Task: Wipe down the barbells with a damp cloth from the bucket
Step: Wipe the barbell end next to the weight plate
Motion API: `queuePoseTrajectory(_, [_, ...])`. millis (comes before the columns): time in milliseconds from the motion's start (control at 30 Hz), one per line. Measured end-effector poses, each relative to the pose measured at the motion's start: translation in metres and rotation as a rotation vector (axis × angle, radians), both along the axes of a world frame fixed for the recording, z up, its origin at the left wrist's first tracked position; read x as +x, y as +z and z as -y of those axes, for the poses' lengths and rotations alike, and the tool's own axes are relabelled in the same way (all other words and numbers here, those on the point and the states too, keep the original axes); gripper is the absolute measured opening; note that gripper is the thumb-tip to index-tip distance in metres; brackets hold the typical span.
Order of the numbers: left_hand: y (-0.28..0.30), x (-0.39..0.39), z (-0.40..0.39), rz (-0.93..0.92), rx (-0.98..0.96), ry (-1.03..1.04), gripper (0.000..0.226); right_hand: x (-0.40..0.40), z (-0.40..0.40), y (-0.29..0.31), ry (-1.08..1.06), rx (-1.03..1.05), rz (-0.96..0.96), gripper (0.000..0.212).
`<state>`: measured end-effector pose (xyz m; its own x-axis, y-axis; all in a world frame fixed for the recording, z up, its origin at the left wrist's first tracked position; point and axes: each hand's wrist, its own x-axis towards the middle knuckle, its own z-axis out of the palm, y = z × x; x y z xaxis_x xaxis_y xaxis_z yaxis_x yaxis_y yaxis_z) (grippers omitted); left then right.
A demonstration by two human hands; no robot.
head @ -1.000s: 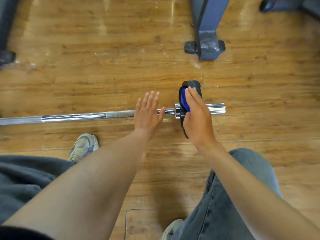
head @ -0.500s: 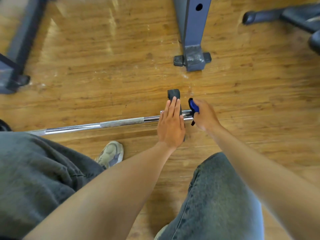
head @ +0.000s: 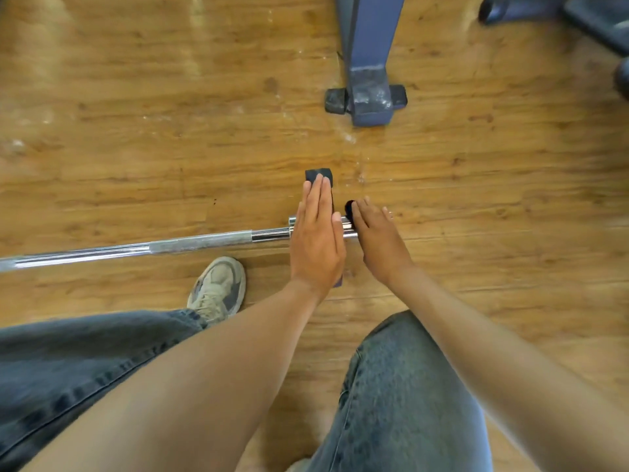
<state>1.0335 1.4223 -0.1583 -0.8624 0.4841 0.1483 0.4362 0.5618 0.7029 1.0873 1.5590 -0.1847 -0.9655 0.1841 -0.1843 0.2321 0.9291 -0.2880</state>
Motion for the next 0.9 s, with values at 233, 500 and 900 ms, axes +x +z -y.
queuePoseTrajectory(233, [-0.005,-0.019,-0.014,-0.045,0.024,0.012,0.053,-0.010,-0.024,-0.017,0.034,0.007,-0.131,0.083])
queuePoseTrajectory(500, [-0.008,-0.015,-0.024,-0.054,0.040,0.004,0.053,-0.004,-0.030,-0.019,-0.030,0.010,-0.203,0.083])
queuePoseTrajectory(900, [-0.006,-0.016,-0.021,-0.043,0.095,-0.003,0.052,-0.011,-0.002,-0.025,0.003,-0.037,-0.222,0.073])
